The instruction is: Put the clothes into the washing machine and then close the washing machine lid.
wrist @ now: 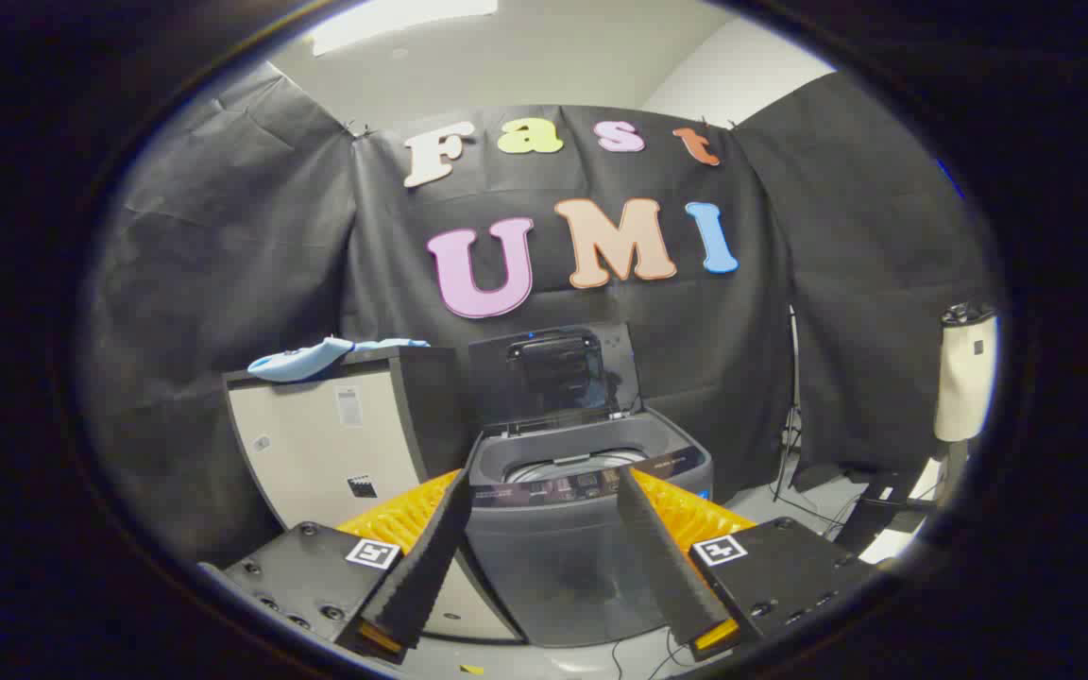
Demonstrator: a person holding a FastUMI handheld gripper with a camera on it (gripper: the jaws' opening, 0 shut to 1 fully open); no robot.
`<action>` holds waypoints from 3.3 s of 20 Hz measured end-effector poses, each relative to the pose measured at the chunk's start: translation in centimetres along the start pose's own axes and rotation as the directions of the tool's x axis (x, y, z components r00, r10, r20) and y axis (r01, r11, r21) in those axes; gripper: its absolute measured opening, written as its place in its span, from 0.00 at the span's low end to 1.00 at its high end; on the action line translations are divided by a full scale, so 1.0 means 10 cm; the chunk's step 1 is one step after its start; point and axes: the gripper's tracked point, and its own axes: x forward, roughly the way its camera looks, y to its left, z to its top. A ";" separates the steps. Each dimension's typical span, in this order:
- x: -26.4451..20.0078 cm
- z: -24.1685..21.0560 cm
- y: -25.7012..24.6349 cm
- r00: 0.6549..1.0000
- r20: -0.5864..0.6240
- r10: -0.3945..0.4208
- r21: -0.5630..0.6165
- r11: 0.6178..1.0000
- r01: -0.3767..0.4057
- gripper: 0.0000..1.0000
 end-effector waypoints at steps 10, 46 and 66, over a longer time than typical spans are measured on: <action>-0.02 0.21 0.03 0.998 0.069 -0.009 -0.016 1.000 0.010 0.97; 2.46 1.32 3.73 0.942 -0.235 0.238 -0.219 0.932 -0.290 0.97; 3.06 0.51 3.87 0.767 -0.600 0.225 -0.083 0.937 -0.339 0.05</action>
